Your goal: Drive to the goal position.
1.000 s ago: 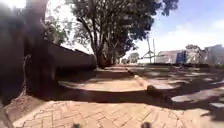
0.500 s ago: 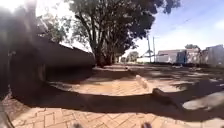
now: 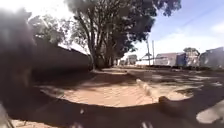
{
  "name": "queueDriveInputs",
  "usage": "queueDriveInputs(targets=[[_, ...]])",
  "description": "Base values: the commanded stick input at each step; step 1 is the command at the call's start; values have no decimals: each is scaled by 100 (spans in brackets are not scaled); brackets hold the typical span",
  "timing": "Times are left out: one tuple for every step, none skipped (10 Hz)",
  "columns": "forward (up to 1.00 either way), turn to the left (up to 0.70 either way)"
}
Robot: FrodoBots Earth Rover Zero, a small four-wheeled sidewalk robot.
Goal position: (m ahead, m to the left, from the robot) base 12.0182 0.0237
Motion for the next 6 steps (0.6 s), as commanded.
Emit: queueDriveInputs(targets=[[70, 0], [70, 0], [70, 0], [70, 0], [70, 0], [70, 0]])
